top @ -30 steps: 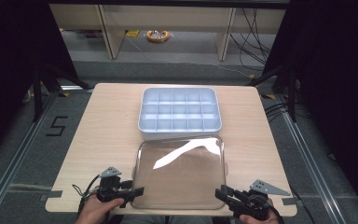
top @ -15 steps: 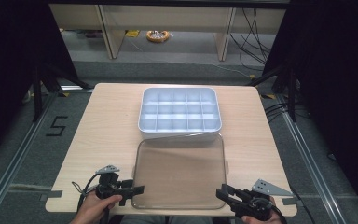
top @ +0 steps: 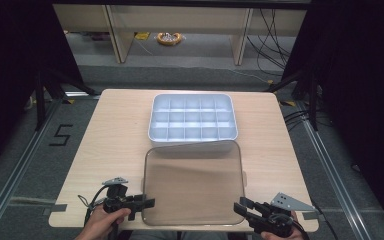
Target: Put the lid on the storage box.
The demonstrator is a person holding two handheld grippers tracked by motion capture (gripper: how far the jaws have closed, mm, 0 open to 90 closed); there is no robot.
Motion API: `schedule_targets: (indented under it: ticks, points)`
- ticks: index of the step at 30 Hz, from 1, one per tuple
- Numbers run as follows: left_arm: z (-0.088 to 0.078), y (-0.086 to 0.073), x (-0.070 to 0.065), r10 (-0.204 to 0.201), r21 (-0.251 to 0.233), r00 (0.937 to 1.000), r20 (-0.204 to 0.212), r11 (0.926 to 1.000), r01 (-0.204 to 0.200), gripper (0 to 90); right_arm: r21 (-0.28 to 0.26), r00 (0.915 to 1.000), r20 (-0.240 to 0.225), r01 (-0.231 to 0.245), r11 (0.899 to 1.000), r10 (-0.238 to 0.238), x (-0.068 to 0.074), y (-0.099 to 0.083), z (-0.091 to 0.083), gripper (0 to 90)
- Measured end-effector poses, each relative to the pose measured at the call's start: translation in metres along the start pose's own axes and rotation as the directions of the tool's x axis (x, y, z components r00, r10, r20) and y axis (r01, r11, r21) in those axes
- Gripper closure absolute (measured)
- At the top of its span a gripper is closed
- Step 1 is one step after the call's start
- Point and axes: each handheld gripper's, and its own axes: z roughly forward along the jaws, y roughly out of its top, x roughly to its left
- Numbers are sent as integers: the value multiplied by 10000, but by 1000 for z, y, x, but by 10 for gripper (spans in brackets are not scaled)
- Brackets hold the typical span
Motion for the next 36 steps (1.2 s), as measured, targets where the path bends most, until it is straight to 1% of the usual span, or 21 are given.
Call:
schedule_targets:
  ticks: [2, 5, 9, 15, 17, 18, 20, 21, 22, 23, 24, 26, 27, 28, 29, 30, 32, 33, 34, 35, 36]
  points:
    - [-1, 0, -3, 127, -343, 9996, -247, 9993, -136, 527, 234, 9993, 366, -33, 9997, 24, -4, -2, 3, 598]
    - [-3, 1, -5, 234, -680, 9994, -256, 9974, -251, 596, 367, 9986, 507, -153, 9992, 134, -6, -3, 4, 599]
    - [-7, 1, -9, 616, -927, 9970, -461, 9935, -656, 622, 657, 9933, 847, -841, 9943, 784, -6, -5, 5, 618]
    - [-10, 1, -14, 735, -1221, 9954, -609, 9892, -805, 646, 1013, 9901, 1254, -768, 9919, 638, -9, -7, 9, 615]
    - [-12, 3, -19, 1092, -1416, 9905, -837, 9826, -1203, 653, 1285, 9853, 1668, -595, 9899, 375, -10, -9, 12, 609]
    - [-12, 3, -19, 1092, -1416, 9905, -837, 9826, -1203, 652, 1484, 9841, 1684, -814, 9856, 559, -8, -9, 13, 609]
    - [-14, 3, -21, 1271, -1430, 9874, -940, 9798, -1398, 653, 1539, 9819, 1870, -592, 9863, 298, -10, -9, 14, 608]
    - [-15, 3, -23, 1274, -1426, 9872, -959, 9798, -1402, 653, 1621, 9806, 1887, -835, 9832, 522, -11, -10, 17, 605]
    - [-15, 3, -23, 1274, -1426, 9872, -959, 9798, -1402, 654, 1742, 9737, 2095, -1278, 9764, 900, -9, -10, 18, 603]
    - [-15, 2, -26, 1313, -1462, 9866, -964, 9786, -1446, 655, 1722, 9772, 2054, -894, 9810, 530, -13, -10, 19, 599]
    - [-15, 2, -27, 1332, -1499, 9867, -937, 9778, -1462, 654, 1776, 9719, 2238, -1148, 9774, 735, -12, -10, 20, 596]
    - [-15, 3, -29, 1355, -1541, 9862, -947, 9768, -1490, 659, 1707, 9744, 2138, -1076, 9794, 698, -13, -10, 20, 594]
    - [-16, 3, -30, 1401, -1544, 9844, -1061, 9757, -1555, 664, 1634, 9708, 2201, -1336, 9775, 959, -12, -9, 22, 595]
    - [-16, 3, -30, 1401, -1544, 9844, -1061, 9757, -1555, 666, 1634, 9708, 2201, -1336, 9775, 959, -12, -9, 22, 595]
    - [-16, 4, -30, 1379, -1574, 9841, -1121, 9754, -1546, 668, 1639, 9724, 2284, -868, 9826, 479, -14, -7, 22, 594]
    - [-17, 5, -31, 1379, -1629, 9839, -1139, 9743, -1554, 669, 1659, 9710, 2354, -829, 9826, 422, -14, -6, 22, 594]
    - [-19, 7, -31, 1506, -1659, 9817, -1164, 9716, -1687, 671, 1622, 9720, 2288, -916, 9825, 529, -13, -3, 22, 589]
    - [-21, 10, -32, 1559, -1707, 9808, -1176, 9697, -1746, 671, 1429, 9710, 2206, -1259, 9817, 924, -10, -2, 22, 585]
    - [-21, 12, -32, 1563, -1744, 9800, -1230, 9688, -1764, 671, 1314, 9751, 2121, -950, 9868, 656, -13, 0, 22, 581]
    - [-21, 12, -32, 1563, -1744, 9800, -1230, 9688, -1764, 668, 1371, 9695, 2278, -1241, 9828, 906, -10, 2, 22, 578]
    - [-21, 13, -32, 1539, -1778, 9803, -1237, 9685, -1745, 665, 1308, 9739, 2182, -923, 9871, 622, -13, 4, 23, 575]
